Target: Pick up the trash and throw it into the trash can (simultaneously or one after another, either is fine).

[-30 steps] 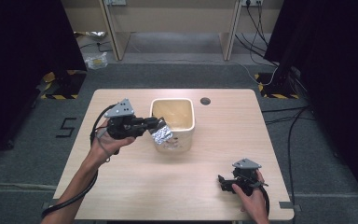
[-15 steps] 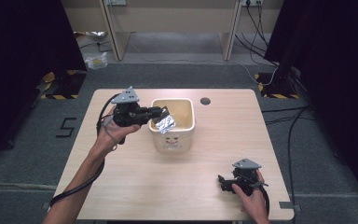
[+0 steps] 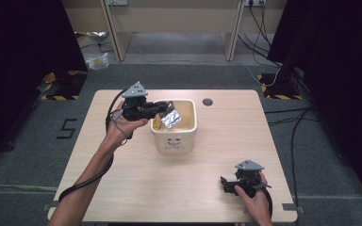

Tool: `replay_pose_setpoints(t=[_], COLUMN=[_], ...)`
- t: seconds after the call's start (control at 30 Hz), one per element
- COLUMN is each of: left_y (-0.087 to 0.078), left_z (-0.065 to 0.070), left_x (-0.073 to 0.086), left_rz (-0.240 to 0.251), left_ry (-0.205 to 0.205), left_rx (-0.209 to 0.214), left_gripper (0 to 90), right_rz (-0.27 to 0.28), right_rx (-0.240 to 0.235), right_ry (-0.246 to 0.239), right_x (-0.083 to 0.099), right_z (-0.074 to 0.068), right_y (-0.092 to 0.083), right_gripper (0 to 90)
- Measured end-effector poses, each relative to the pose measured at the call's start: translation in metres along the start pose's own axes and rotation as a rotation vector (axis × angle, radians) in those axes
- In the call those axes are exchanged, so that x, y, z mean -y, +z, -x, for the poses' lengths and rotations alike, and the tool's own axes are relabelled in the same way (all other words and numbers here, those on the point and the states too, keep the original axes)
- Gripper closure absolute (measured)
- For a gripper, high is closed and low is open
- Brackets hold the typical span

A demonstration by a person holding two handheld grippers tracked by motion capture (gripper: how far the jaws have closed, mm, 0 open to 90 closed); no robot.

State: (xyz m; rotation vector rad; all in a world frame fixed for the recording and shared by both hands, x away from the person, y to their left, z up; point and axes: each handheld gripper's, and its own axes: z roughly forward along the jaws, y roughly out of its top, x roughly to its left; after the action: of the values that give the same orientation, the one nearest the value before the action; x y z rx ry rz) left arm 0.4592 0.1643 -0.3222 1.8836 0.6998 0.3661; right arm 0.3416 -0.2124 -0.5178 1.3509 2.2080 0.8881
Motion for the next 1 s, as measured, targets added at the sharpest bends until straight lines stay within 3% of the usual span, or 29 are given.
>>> replay_pose_setpoints(t=[0.53, 1.0], left_y=[0.025, 0.044], left_z=[-0.01, -0.022], left_x=[-0.003, 0.005], left_rz=[-0.027, -0.076], left_ry=[-0.012, -0.023], left_rx=[-0.057, -0.1], left_gripper=[82.3, 82.2], right_rz=[0.001, 0.001], right_rx=[0.0, -0.001], right_ry=[-0.002, 0.0], right_x=[0.0, 0.0], right_z=[0.0, 0.0], right_y=[0.0, 0.0], right_gripper=[0.5, 0.5])
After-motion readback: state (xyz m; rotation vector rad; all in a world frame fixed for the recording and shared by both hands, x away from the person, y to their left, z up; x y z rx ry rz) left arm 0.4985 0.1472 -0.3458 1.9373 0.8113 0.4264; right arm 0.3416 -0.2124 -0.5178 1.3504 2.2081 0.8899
